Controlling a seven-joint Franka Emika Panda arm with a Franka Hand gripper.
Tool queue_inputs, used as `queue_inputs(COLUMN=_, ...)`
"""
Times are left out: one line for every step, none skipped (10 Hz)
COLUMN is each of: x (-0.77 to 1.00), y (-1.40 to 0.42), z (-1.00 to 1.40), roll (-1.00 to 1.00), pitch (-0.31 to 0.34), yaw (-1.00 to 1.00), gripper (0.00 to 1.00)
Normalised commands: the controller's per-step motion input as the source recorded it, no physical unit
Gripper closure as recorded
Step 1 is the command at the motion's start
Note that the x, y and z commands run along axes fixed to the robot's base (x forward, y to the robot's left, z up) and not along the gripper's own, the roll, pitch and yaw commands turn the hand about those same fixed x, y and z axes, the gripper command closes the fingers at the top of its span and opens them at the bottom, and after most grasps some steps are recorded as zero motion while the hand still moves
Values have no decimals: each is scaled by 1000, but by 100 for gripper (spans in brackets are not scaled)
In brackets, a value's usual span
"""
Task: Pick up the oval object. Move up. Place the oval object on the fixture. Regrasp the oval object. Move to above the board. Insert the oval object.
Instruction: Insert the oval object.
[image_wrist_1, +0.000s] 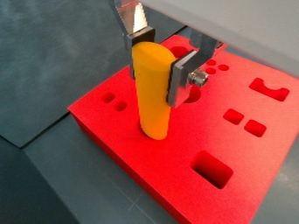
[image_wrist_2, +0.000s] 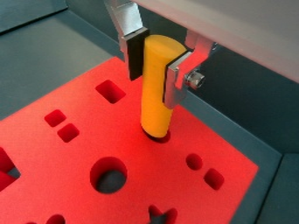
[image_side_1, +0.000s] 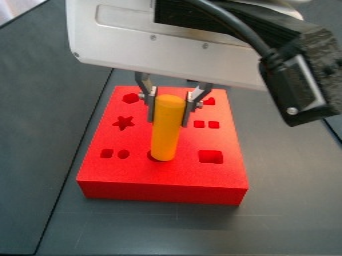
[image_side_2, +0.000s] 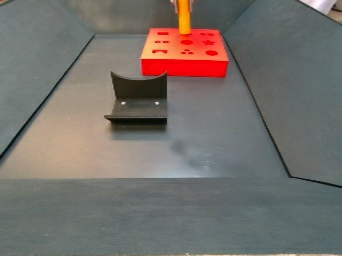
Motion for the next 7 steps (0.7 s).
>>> queue_inputs(x=277, y=-57, z=-91, roll=84, pitch=114, yaw=0, gripper=100)
queue_inputs(x=203, y=-14, z=-163, roll=67, pitch=90, yaw=0, gripper=100)
queue_inputs(x=29, y=0, z=-189, roll=23, pitch=41, yaw=0, gripper=100)
queue_inputs(x=-91, y=94, z=-31, roll=0, pitch=0, yaw=0, gripper=100)
queue_inputs(x=-231, y=191, z=29, roll=-53, pitch=0, yaw=0, gripper=100)
queue_inputs(x=-277, y=197, z=60, roll=-73, pitch=-39, yaw=0, gripper=100)
queue_inputs(x=-220, y=114, z=0, roll=-46, pitch=-33, yaw=0, gripper=100)
